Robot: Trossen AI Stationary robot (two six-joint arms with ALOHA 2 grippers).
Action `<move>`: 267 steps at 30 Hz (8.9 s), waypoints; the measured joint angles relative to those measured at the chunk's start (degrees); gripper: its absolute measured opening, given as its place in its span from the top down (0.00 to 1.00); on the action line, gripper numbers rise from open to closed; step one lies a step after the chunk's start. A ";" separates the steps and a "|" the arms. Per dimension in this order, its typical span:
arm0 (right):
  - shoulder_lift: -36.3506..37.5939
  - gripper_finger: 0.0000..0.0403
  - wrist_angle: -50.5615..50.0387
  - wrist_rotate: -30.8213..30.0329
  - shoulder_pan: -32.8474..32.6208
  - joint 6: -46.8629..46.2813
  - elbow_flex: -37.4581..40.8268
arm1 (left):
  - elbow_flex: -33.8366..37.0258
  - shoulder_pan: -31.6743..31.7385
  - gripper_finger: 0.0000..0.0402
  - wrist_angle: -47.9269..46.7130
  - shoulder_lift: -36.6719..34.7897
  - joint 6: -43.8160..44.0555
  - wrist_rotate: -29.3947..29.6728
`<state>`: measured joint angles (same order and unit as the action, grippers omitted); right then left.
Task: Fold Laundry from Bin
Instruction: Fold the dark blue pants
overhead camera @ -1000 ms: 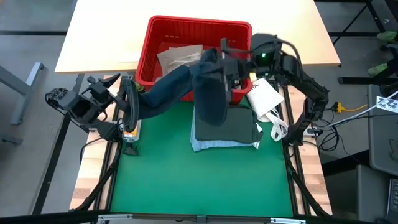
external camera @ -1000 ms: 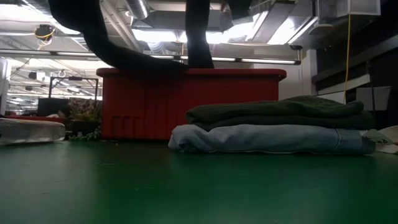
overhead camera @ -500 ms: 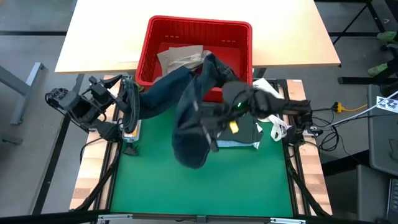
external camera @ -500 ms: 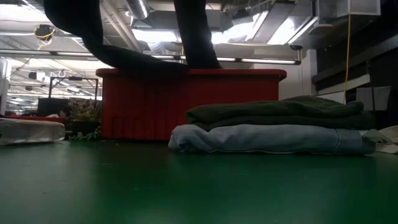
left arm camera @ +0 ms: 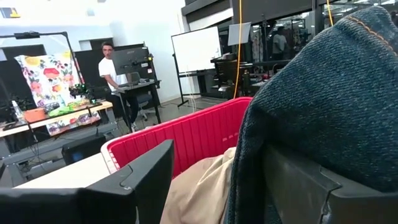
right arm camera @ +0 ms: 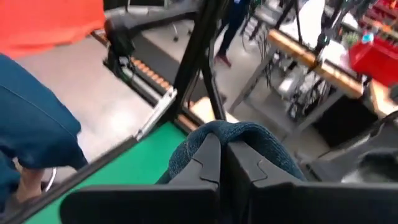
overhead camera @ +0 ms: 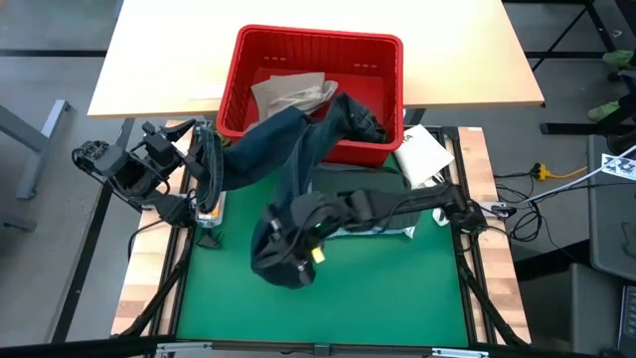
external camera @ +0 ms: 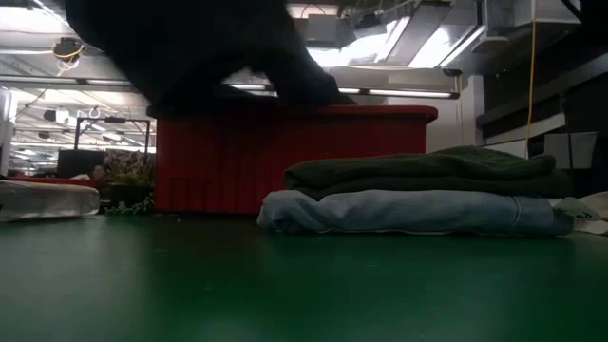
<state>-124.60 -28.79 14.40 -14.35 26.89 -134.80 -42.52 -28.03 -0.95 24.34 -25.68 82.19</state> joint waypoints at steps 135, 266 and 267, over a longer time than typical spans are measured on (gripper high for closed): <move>3.06 0.95 -52.99 -28.95 44.70 -2.99 -0.09 | 0.02 0.00 0.46 -72.96 0.78 94.04 -55.25; 31.87 0.98 -60.92 -12.03 -26.24 -58.75 34.47 | -17.00 -11.15 0.99 -71.04 52.31 74.61 -88.01; 31.87 0.98 -60.90 -11.20 -27.58 -61.40 35.01 | -17.27 -11.26 0.99 -70.97 52.33 74.61 -87.99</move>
<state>-92.73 -89.69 3.20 -41.93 -34.50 -99.80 -59.79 -39.29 -71.92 76.66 48.93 -5.80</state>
